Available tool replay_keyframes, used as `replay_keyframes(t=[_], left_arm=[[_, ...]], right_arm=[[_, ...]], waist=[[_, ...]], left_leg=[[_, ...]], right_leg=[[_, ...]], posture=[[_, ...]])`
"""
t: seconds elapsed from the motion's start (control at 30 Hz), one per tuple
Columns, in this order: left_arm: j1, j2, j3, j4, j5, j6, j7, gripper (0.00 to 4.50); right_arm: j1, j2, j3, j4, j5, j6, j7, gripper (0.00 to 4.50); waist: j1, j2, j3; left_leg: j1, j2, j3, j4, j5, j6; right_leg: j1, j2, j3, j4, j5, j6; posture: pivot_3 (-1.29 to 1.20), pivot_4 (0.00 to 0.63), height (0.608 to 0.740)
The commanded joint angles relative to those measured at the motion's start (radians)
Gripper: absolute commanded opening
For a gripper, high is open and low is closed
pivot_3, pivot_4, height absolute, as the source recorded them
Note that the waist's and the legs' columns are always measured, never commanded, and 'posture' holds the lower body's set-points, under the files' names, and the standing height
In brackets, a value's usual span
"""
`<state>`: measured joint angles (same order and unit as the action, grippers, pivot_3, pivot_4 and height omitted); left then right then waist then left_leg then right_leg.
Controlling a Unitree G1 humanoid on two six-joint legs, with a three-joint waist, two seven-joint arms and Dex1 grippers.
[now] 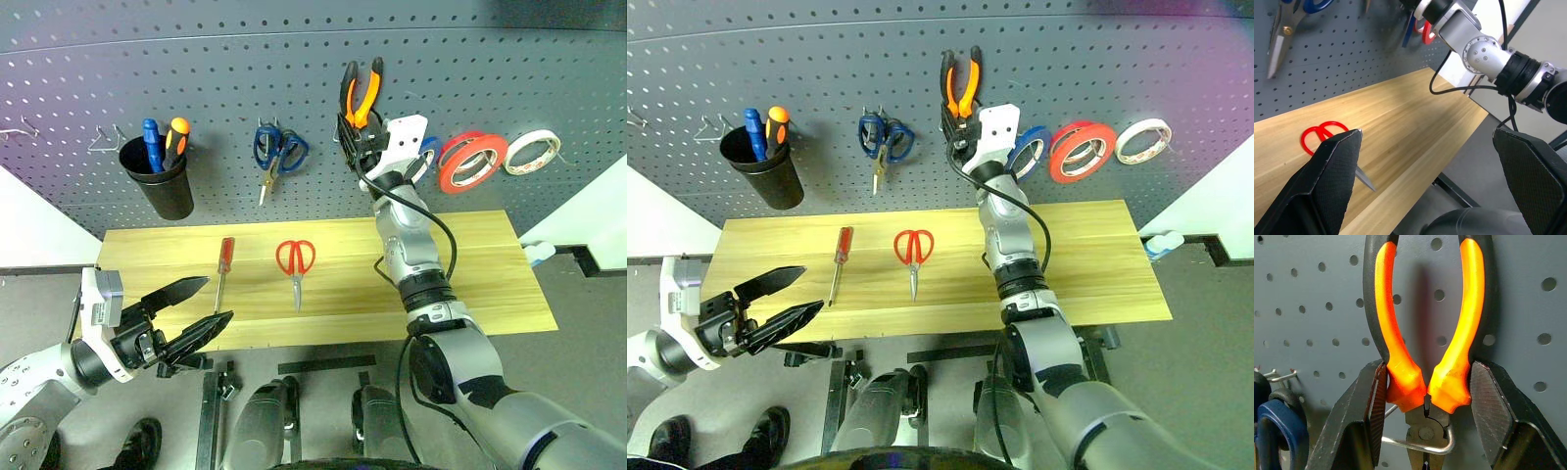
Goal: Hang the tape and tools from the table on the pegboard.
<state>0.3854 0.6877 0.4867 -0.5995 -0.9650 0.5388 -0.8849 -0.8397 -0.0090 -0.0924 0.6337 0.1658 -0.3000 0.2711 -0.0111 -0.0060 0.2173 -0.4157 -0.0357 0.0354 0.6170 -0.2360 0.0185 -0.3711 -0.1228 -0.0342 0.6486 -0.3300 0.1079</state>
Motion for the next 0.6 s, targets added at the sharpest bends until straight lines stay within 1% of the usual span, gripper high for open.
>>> replay_keyframes(t=[0.03,0.2,0.23,0.3,0.6], left_arm=[[0.011,0.0,0.015,-0.024,0.005,-0.021,-0.01,4.5],[0.0,-0.001,0.005,-0.013,0.012,-0.025,-0.011,4.5],[-0.001,-0.003,0.003,-0.012,0.014,-0.026,-0.011,4.5],[-0.002,-0.006,0.0,-0.012,0.017,-0.027,-0.011,4.5],[-0.031,-0.01,-0.013,0.01,0.033,-0.034,-0.014,4.5]], right_arm=[[0.01,0.006,0.008,-0.044,0.024,0.007,0.04,2.85],[-0.003,-0.002,0.013,-0.033,-0.005,-0.005,0.015,4.37],[-0.005,-0.003,0.016,-0.032,-0.012,-0.008,0.012,4.46],[-0.007,-0.005,0.02,-0.033,-0.027,-0.013,0.0,4.46],[-0.019,-0.003,0.017,-0.064,-0.026,-0.026,-0.01,4.46]], waist=[[-0.001,0.0,0.0],[-0.002,0.0,0.0],[-0.002,0.0,0.0],[-0.002,0.0,0.0],[-0.001,0.0,0.0]], left_leg=[[0.0,0.0,0.0,-0.001,0.0,0.0],[-0.002,0.0,0.0,-0.002,0.0,-0.001],[-0.002,0.0,0.0,-0.002,0.001,-0.002],[-0.002,0.0,0.0,-0.002,0.003,-0.006],[-0.003,0.0,0.0,-0.002,0.004,-0.007]], right_leg=[[0.001,0.0,0.0,-0.001,0.0,0.0],[0.001,0.0,0.0,-0.001,0.0,0.0],[0.001,0.001,0.0,-0.001,0.0,0.0],[0.001,0.001,0.0,-0.001,0.0,0.0],[0.001,0.001,0.0,-0.001,0.0,0.0]], posture=[[0.15,0.222,0.74],[0.15,0.215,0.74],[0.15,0.216,0.74],[0.15,0.211,0.74],[0.15,0.198,0.74]])
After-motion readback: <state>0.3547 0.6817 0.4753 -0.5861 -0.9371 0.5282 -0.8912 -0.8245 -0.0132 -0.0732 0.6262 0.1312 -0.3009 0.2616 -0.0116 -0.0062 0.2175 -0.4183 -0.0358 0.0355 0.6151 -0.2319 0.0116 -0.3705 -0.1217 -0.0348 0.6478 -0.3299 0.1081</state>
